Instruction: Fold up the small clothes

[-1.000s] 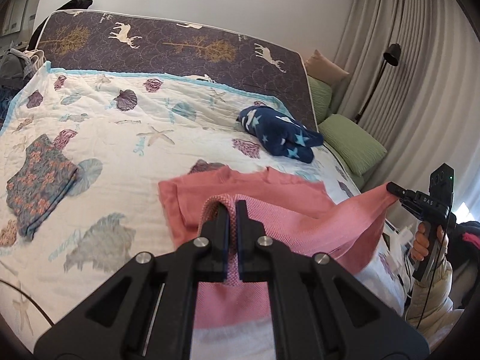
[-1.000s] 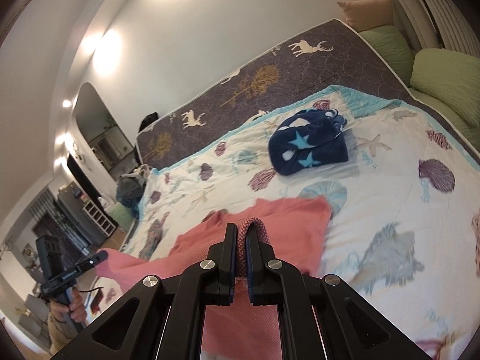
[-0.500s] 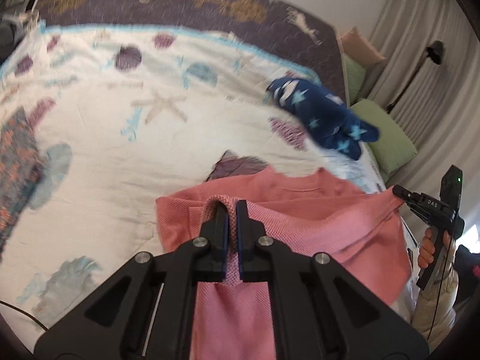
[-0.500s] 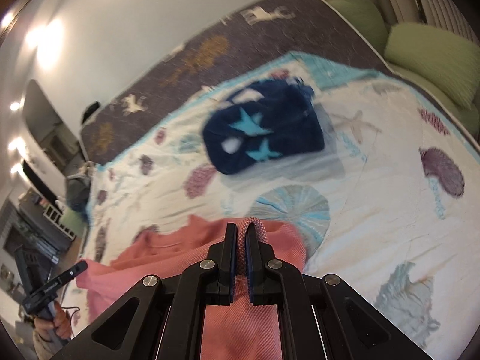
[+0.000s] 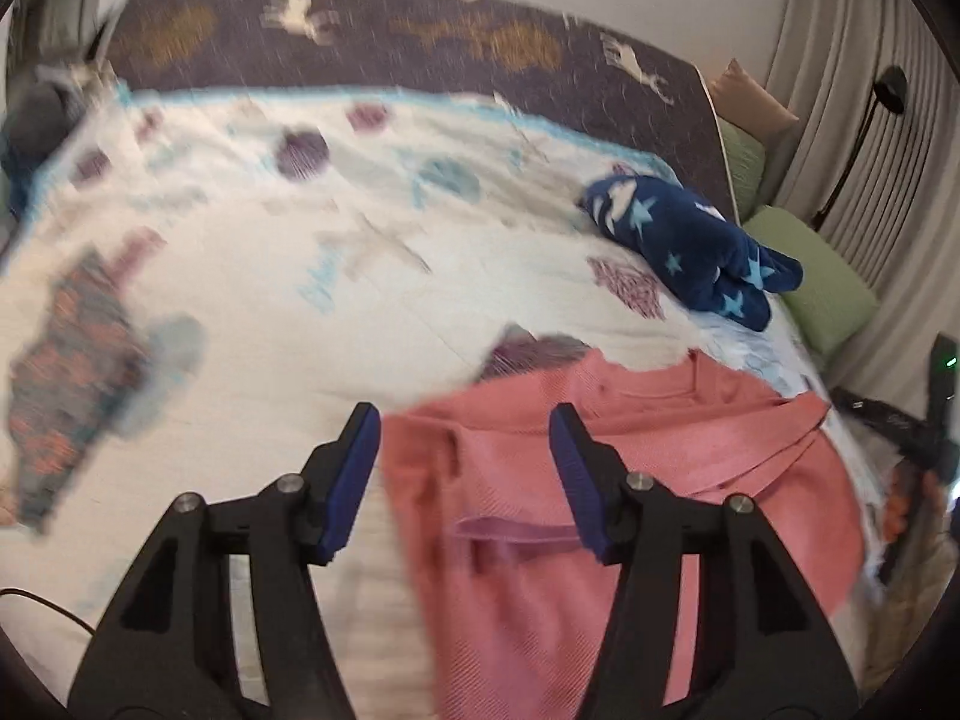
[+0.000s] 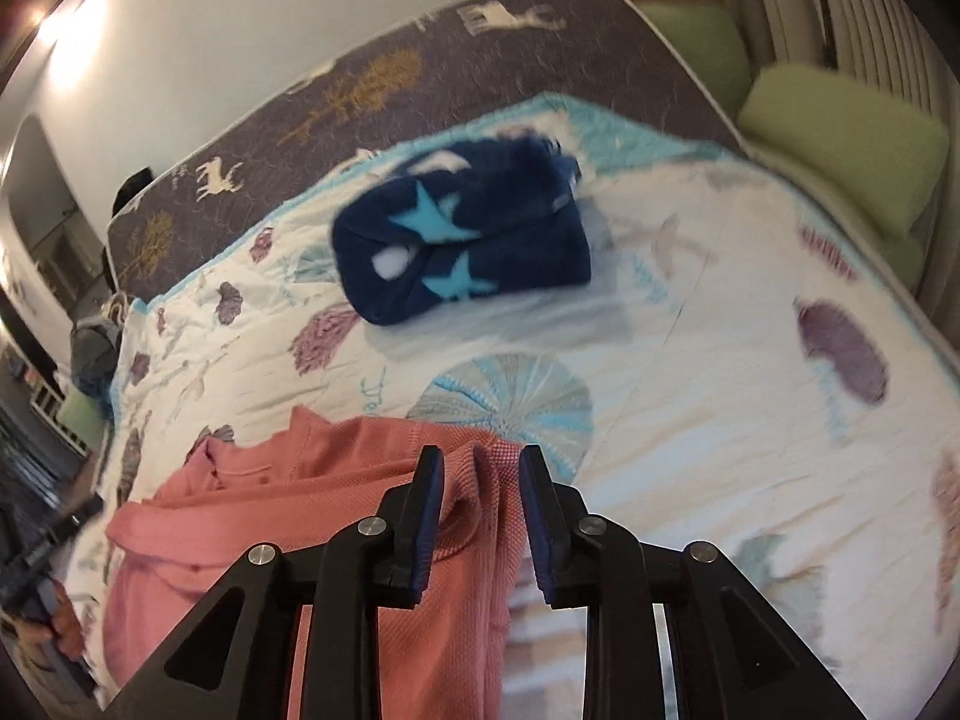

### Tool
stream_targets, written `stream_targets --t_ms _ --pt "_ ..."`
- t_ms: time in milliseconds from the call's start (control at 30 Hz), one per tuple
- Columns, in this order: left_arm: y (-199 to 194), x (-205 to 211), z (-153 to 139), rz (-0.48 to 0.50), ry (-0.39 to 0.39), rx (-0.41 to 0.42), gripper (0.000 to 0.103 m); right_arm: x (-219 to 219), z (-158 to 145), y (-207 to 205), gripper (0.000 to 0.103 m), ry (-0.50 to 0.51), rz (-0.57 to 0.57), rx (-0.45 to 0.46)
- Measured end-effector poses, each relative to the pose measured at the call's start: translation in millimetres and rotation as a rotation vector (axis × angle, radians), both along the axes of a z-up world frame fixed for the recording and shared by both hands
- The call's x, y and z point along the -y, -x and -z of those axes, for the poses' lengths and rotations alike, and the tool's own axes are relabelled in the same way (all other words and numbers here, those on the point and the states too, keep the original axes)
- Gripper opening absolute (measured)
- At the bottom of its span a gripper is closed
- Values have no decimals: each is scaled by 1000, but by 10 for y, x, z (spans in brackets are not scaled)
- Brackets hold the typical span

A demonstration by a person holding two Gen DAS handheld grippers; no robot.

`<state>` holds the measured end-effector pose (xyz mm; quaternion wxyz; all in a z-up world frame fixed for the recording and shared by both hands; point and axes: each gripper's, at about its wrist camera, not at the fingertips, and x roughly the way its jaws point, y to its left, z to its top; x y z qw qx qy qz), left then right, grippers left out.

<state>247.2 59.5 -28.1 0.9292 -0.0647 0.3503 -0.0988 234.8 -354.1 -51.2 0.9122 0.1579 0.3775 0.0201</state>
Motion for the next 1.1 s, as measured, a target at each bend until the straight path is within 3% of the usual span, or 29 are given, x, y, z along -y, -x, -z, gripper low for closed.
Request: stream_targets --t_ms 133,267,333,400,500,667,800,933,1100 --pt "238 -6 -90 70 -25 17 59 -209 -85 194 28 139 -98 8" --pt "416 205 0 138 -200 27 60 -429 -22 319 39 290 -183 -15" --pt "403 273 140 115 -285 -47 60 -510 30 357 41 337 -215 -35" --pt "384 309 249 131 -294 -101 60 -558 65 391 41 328 -245 -49" --pt "366 382 289 173 -284 -102 60 -635 75 408 41 267 -305 -51" --pt "140 549 354 164 -341 -84 60 -854 180 265 41 297 -373 -99" --pt "-68 541 405 142 -295 -127 60 -880 265 101 41 272 -383 -130" --pt "-417 478 317 67 -235 -119 60 -877 203 -136 41 252 -362 -120" --pt "-729 206 176 -79 -151 -82 60 -537 72 -645 41 154 -165 -83"
